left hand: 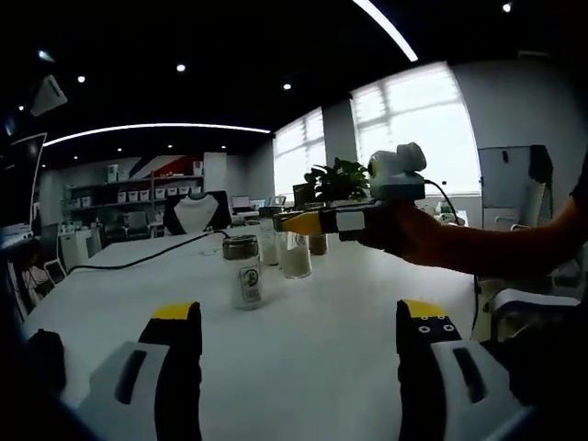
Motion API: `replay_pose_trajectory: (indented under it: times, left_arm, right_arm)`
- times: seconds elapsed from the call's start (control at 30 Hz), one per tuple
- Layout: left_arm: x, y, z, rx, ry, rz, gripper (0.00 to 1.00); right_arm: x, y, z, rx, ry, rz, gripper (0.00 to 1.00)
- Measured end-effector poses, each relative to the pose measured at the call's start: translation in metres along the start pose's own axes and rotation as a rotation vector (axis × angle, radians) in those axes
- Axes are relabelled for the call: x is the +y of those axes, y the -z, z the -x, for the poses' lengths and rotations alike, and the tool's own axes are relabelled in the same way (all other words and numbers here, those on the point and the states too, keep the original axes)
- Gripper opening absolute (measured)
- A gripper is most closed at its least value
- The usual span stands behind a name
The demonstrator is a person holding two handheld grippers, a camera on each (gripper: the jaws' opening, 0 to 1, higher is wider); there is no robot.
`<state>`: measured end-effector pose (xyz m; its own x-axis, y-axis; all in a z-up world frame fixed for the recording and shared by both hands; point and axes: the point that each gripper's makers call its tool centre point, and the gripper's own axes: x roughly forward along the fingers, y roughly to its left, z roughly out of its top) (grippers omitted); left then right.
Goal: Rotate the seasoning bottle until the label or dispensing opening points toward the visible target arrow and the bottle remains upright within the marked orientation range
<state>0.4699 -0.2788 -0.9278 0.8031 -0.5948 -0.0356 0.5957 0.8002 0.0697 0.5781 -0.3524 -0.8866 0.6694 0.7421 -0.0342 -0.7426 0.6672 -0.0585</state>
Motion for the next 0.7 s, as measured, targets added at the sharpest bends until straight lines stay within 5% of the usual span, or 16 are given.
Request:
replay_pose_trajectory:
  times: [0.33, 0.47, 0.7]
  left_arm:
    - [-0.012, -0.013, -0.006, -0.051, 0.019, -0.046, 0.79]
    - [-0.018, -0.013, -0.009, -0.057, 0.023, -0.082, 0.75]
    - [-0.022, -0.015, -0.016, -0.070, -0.010, -0.114, 0.70]
  right_arm:
    - [0.053, -0.019, 0.034, -0.078, -0.102, -0.053, 0.27]
    - [0.072, -0.027, 0.044, -0.116, -0.149, 0.017, 0.27]
    - [0.090, -0.025, 0.056, -0.126, -0.200, -0.076, 0.27]
